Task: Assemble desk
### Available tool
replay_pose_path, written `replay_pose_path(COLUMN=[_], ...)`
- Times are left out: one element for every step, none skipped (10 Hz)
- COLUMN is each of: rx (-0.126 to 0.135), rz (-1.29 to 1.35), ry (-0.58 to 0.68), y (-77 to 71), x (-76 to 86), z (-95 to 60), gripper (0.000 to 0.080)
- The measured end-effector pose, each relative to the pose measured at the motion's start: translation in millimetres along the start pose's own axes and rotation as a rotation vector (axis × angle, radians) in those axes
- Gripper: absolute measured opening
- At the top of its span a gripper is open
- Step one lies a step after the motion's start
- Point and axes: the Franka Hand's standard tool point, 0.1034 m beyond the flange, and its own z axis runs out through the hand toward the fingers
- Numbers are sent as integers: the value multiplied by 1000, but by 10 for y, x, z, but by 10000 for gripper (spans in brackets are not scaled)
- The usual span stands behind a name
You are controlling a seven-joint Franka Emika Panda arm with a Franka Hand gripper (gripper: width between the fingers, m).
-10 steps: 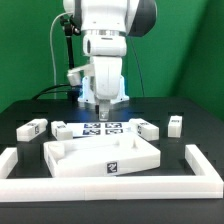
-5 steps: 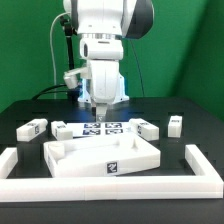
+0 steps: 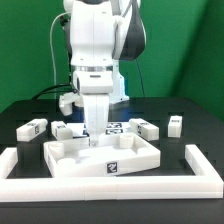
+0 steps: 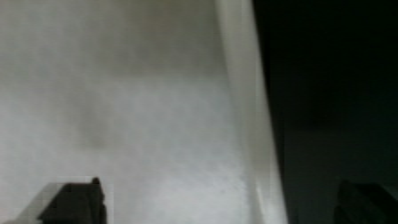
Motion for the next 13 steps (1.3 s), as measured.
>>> replay_pose_path(rx=[2, 2, 3, 3, 4, 4, 4, 4, 4, 4, 4, 4, 4], rz=[1, 3, 3, 3, 3, 3, 3, 6, 8, 8, 9, 9, 9], ry=[3, 2, 3, 3, 3, 3, 3, 3, 2, 3, 3, 3, 3], y=[11, 8, 6, 5, 3, 1, 0, 2, 1, 0, 0, 0, 0], x=[25, 14, 13, 13, 13, 13, 14, 11, 9, 8, 7, 7, 7], z=[25, 25, 27, 29, 31, 32, 34, 34, 34, 34, 34, 34, 34], gripper=[650, 602, 602, 427, 427, 242, 108, 108, 55, 55, 55, 55, 55])
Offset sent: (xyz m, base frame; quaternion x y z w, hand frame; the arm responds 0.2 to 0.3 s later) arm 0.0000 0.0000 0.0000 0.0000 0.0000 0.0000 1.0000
